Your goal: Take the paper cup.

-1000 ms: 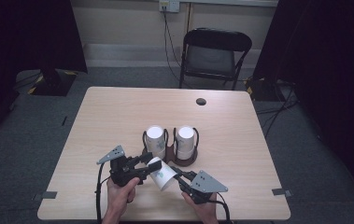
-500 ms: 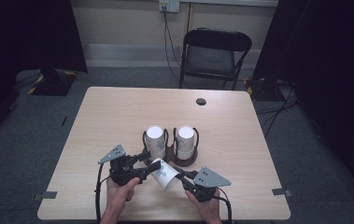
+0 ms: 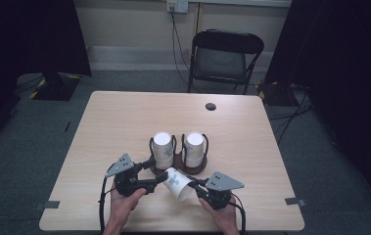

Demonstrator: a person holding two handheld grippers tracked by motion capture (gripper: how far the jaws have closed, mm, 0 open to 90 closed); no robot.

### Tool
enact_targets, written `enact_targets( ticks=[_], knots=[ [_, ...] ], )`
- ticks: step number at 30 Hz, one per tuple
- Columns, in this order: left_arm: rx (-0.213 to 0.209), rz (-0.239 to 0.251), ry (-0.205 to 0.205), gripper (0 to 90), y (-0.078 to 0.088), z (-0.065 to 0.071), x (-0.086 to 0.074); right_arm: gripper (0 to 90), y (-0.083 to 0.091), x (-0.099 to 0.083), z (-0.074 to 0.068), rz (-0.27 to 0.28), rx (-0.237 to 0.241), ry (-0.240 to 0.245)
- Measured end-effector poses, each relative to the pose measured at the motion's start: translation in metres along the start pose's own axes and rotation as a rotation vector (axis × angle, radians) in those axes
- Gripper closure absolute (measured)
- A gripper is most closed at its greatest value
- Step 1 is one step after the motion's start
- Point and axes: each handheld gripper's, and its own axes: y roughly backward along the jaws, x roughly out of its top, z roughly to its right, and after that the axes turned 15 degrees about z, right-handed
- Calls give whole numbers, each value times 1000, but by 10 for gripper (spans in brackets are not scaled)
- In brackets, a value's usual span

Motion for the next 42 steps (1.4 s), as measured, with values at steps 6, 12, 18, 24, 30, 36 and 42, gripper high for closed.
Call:
enact_targets(
  ticks=[6,12,18,24,30,36,42],
  knots=[
    [-1,-16,-52,253,-2,4,-2,883,4,5,8,-36,-6,-12],
    [-7,-33,-116,257,-4,8,-3,884,7,8,15,-102,-9,-17],
    [-26,-107,-250,195,-11,21,-3,884,10,12,23,-151,1,-59],
    [-64,-167,-356,207,-17,29,-6,884,11,15,30,-189,20,-96],
    [-131,-197,-383,187,-16,31,-13,883,8,18,34,-224,48,-135],
    [-156,-245,-462,186,-22,40,-20,883,1,17,35,-287,72,-163],
    [-190,-269,-493,236,-27,44,-24,882,-2,19,35,-310,95,-165]
  ],
)
